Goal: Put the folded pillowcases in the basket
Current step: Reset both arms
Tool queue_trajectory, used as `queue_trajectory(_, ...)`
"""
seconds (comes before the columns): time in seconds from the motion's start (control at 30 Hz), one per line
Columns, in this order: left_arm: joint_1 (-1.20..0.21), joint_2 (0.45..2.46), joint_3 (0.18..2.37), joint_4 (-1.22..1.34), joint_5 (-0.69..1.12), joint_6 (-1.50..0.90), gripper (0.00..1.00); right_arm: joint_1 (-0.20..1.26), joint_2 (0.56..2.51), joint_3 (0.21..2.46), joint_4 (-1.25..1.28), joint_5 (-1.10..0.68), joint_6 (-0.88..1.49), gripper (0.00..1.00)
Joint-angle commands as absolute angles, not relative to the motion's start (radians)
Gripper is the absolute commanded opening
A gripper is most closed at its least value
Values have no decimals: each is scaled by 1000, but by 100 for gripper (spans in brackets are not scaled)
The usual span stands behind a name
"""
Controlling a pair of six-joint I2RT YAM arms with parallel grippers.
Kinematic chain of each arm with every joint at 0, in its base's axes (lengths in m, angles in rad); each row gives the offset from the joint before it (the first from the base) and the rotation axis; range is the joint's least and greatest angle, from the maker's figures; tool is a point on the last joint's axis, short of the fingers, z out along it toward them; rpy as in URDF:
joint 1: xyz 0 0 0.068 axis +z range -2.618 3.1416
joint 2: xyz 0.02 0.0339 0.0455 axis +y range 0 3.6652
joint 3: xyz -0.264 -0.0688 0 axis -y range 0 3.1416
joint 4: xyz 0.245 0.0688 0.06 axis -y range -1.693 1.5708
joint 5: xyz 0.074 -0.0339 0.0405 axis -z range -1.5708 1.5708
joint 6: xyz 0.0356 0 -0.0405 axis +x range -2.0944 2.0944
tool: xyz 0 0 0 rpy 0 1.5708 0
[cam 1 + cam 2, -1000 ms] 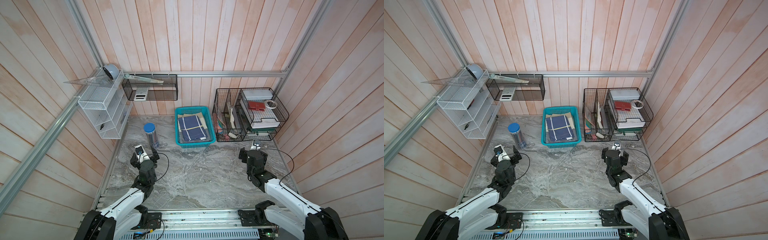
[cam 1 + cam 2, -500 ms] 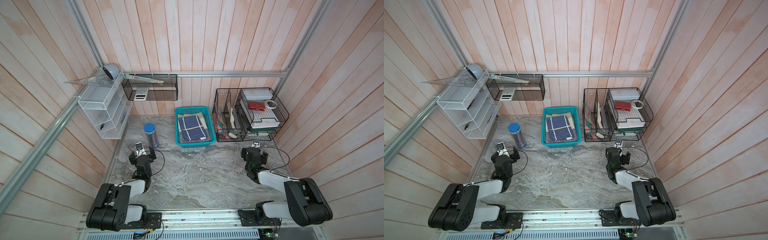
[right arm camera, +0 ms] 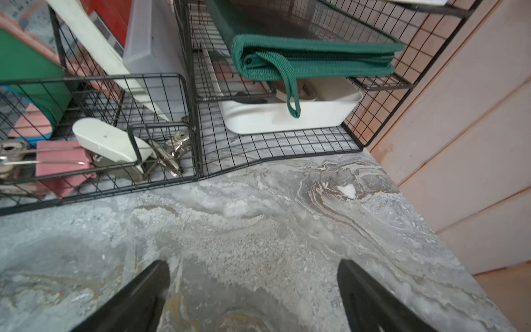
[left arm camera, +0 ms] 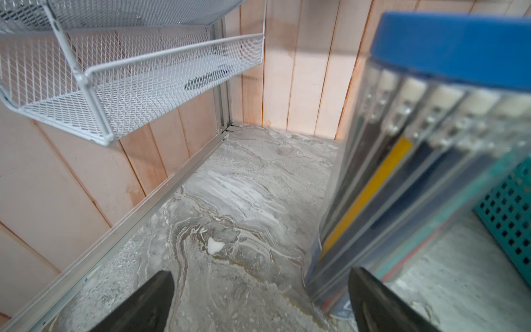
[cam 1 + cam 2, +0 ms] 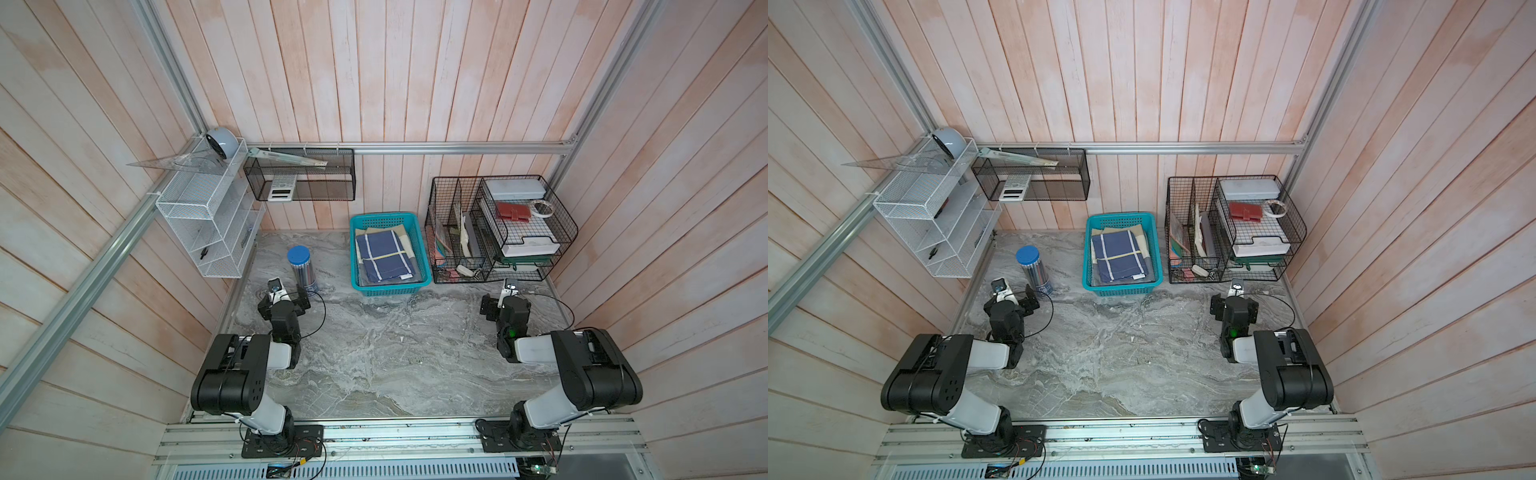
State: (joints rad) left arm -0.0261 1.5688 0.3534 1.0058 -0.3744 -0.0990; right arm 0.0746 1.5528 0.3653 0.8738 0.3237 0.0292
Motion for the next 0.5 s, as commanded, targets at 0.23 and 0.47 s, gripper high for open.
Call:
queue_trajectory(0.23, -23, 1561, 356, 960, -396, -114, 100, 69, 1560, 369, 939, 313, 51, 98)
queue_trajectory(0.47, -21, 1564, 375, 926, -334, -99, 100, 70, 1560, 370, 940, 314, 52, 98)
